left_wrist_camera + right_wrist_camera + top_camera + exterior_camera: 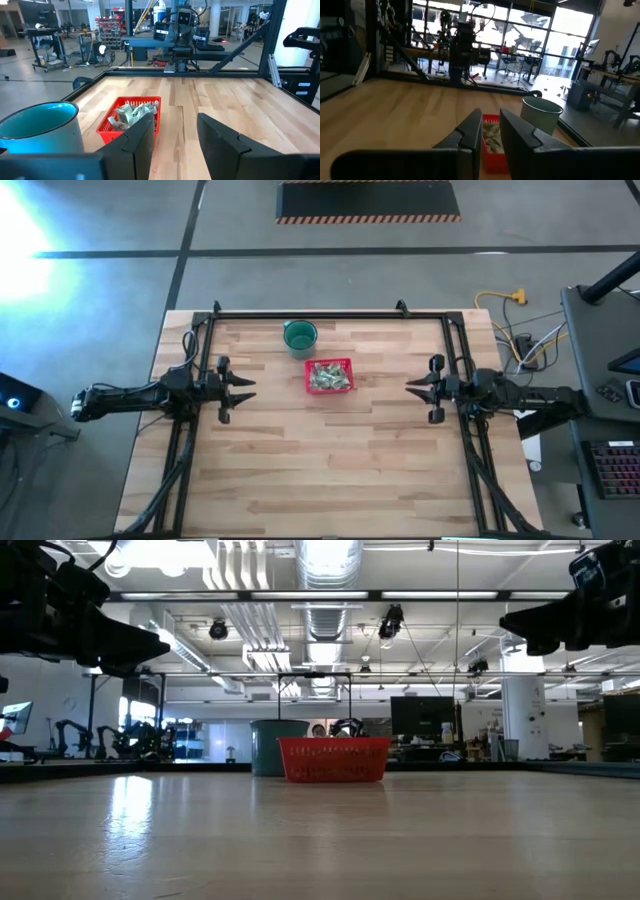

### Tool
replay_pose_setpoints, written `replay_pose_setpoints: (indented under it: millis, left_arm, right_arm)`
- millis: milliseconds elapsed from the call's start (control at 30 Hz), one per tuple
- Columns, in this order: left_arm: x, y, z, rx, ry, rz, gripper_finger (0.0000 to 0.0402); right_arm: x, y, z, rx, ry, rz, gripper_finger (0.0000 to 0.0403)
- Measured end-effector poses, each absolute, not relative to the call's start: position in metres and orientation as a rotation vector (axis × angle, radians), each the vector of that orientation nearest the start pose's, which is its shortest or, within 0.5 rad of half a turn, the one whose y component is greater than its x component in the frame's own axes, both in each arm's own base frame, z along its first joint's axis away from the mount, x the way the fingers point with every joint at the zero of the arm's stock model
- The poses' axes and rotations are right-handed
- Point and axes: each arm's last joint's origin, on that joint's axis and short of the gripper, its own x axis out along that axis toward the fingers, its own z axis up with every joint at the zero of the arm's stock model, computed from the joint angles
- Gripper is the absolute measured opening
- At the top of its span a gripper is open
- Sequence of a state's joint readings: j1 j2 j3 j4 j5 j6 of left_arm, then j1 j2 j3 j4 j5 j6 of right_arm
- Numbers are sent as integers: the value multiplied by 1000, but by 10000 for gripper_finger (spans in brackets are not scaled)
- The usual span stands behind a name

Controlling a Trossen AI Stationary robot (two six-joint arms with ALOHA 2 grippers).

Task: Pick and place items into bin
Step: Return to Home Position

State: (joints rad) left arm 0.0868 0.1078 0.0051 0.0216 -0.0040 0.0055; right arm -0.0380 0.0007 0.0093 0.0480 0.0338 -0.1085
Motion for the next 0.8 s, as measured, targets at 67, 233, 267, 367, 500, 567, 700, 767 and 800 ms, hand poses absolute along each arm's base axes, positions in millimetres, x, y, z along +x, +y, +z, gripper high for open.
replay_pose_setpoints:
  millis: [67, 233, 267, 367, 500, 567, 700, 767, 800]
  left_arm:
    - [103, 9, 159, 3, 82, 90, 135]
    - [104, 9, 158, 3, 85, 91, 135]
    - [104, 9, 158, 3, 86, 91, 135]
    - [104, 9, 158, 2, 92, 90, 135]
    - [104, 9, 157, 2, 98, 90, 135]
    - [104, 9, 157, 2, 98, 90, 135]
    - [104, 9, 157, 2, 98, 90, 135]
    - [104, 9, 157, 2, 98, 90, 135]
    - [104, 9, 157, 2, 98, 90, 135]
  right_arm:
    - [97, -5, 169, -149, -33, -75, 57]
    - [97, -5, 167, -192, -10, -71, 57]
    - [97, -5, 167, -192, -10, -69, 57]
    - [97, -5, 167, -191, -10, -69, 57]
    - [97, -4, 167, -187, -9, -68, 57]
    - [97, -5, 167, -174, -7, -68, 57]
    - [98, -5, 167, -126, -2, -66, 57]
    - [98, -5, 166, -86, -1, -66, 57]
    - [98, -5, 166, -66, -1, -66, 57]
